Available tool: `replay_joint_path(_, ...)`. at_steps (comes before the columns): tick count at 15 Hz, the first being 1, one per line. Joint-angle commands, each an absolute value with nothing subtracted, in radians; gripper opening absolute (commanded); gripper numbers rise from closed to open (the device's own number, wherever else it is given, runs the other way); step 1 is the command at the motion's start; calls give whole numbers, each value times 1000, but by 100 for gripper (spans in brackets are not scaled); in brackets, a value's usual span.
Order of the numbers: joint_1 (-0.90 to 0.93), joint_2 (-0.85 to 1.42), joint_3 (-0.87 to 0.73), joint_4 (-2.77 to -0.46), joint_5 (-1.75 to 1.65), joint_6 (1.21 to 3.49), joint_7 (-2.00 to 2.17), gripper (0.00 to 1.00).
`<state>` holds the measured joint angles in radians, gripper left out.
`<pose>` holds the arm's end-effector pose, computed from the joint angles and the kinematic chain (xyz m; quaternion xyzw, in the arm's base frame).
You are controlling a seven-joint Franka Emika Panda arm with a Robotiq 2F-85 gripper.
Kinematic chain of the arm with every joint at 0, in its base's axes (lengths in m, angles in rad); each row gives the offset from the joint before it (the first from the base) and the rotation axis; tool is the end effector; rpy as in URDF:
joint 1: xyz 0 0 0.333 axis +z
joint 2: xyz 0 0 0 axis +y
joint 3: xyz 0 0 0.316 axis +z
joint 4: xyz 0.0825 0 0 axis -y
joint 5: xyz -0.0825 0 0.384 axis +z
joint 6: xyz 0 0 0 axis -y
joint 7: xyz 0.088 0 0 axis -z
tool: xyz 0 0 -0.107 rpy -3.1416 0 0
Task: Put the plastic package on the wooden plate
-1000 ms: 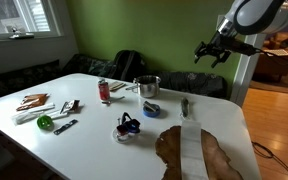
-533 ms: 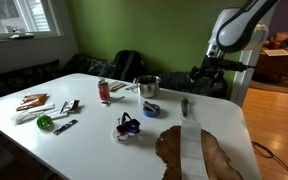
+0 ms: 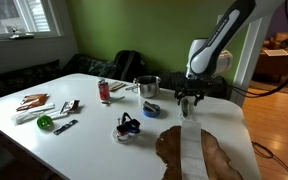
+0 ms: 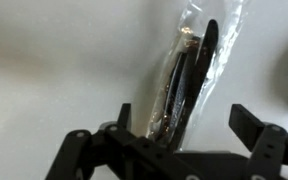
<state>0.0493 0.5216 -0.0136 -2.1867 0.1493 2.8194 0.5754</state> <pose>0.5638 0.0126 0.1553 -0.9416 0.3312 -0.0457 0.0398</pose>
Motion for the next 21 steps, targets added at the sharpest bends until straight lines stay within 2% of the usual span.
replay_joint_path(1, 111, 608, -77, -2088, 167, 2774, 605, 75)
replay_joint_path(2, 119, 622, -85, -2073, 167, 2772, 611, 75)
replay_joint_path(8, 149, 658, -120, -2025, 161, 2761, 628, 26)
replay_joint_path(11, 175, 598, -130, -2074, 150, 2744, 626, 4)
replay_joint_path(13, 204, 494, -130, -2171, 125, 2759, 599, 0)
replay_joint_path(18, 181, 241, -3, -2387, 133, 2785, 386, 3)
replay_joint_path(21, 166, 99, 117, -2495, 213, 2705, 267, 3)
